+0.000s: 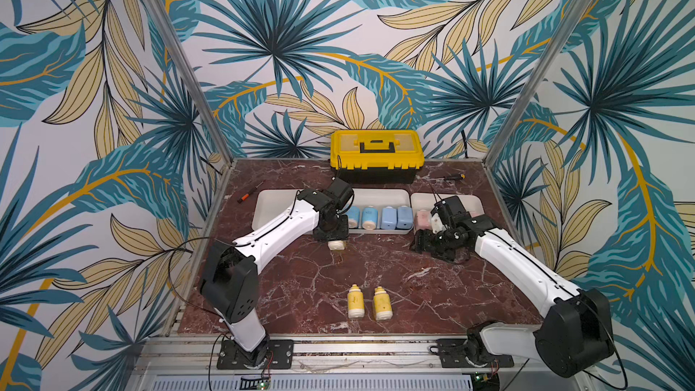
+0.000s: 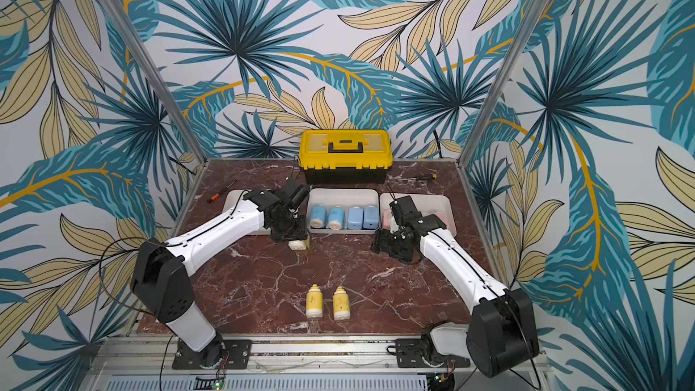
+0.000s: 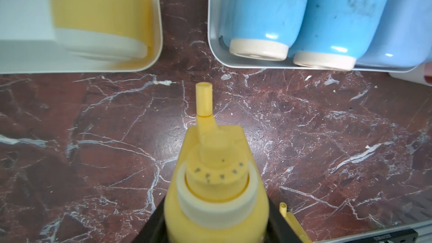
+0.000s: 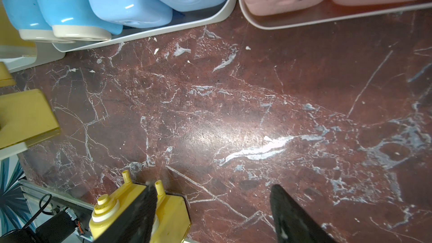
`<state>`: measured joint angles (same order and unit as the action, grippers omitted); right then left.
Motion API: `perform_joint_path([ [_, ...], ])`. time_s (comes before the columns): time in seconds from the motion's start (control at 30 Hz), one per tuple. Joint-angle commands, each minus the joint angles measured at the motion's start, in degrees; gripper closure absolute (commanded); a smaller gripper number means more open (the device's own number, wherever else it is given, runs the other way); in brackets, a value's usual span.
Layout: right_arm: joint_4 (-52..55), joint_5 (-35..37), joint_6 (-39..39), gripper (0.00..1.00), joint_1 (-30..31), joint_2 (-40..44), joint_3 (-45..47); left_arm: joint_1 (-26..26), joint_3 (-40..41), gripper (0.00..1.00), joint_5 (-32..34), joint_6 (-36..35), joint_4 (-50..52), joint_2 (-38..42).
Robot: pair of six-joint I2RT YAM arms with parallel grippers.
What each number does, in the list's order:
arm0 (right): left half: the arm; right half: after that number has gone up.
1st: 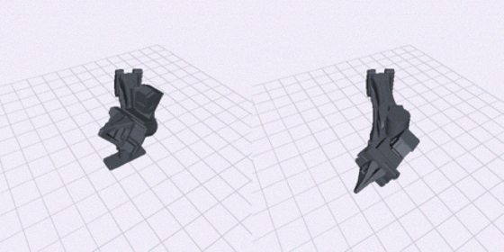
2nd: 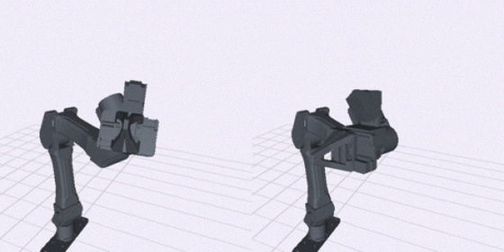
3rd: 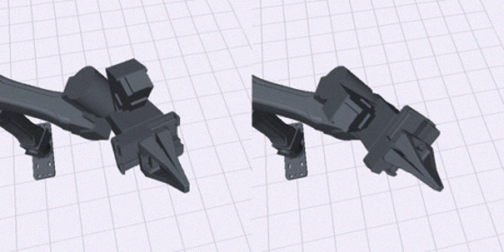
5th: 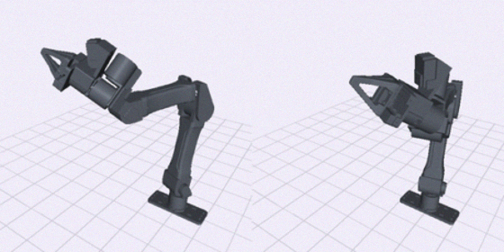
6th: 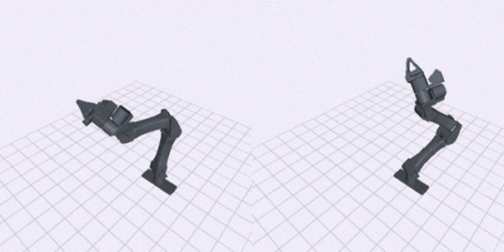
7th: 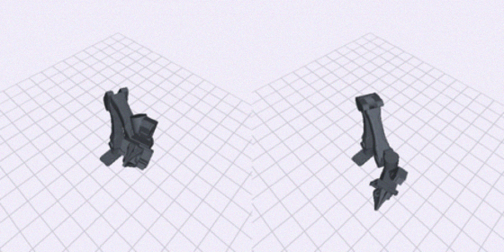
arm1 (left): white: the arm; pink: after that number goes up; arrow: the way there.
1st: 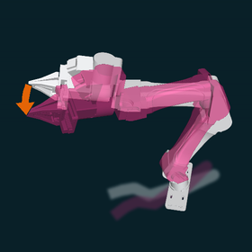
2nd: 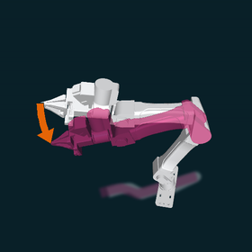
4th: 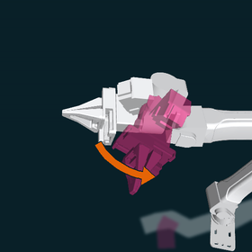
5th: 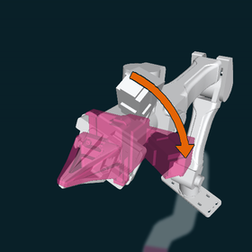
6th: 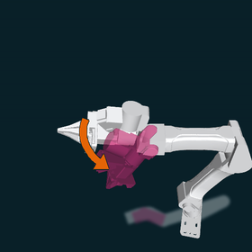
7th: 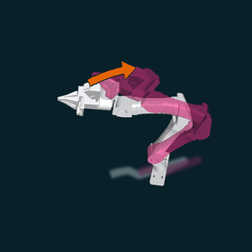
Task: Place the pencil sharpeners by color into the storage box
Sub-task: Place the pencil sharpener in the storage box.
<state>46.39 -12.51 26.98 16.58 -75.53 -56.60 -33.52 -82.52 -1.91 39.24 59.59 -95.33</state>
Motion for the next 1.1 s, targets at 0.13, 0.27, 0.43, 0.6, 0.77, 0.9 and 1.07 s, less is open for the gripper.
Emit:
perform_joint_path([
  [0.13,1.25,-1.06,-0.43,0.22,-0.06,-1.11,-1.32,4.52,-2.05,0.64,3.08,-2.5,-0.24,8.96],
  [0.27,1.23,-0.98,-0.34,0.22,-0.06,-1.35,-1.46,8.09,-3.39,0.64,1.92,-4.76,-0.16,11.27],
  [0.43,1.15,-1.37,-0.45,0.22,-0.06,-2.42,-1.57,11.87,-3.67,0.64,2.09,-7.65,-0.2,11.68],
  [0.6,1.46,-1.35,-0.79,0.22,-0.06,-2.6,-2.15,15.82,-4.76,0.64,2.83,-11.02,-0.26,10.6],
  [0.77,1.59,-1.46,-0.75,0.22,-0.06,-3.13,-2.94,19.98,-7.37,0.64,3.32,-15.71,-0.33,6.76],
  [0.9,2.28,-1.12,-1.01,0.22,-0.06,-3.9,-3.78,22.68,-10.17,0.64,2.46,-19.3,-0.35,2.47],
  [1.07,2.57,-0.7,-1.09,0.22,-0.06,-5.11,-4.3,24.85,-13.98,0.65,-0.89,-22.18,-0.3,-4.45],
])
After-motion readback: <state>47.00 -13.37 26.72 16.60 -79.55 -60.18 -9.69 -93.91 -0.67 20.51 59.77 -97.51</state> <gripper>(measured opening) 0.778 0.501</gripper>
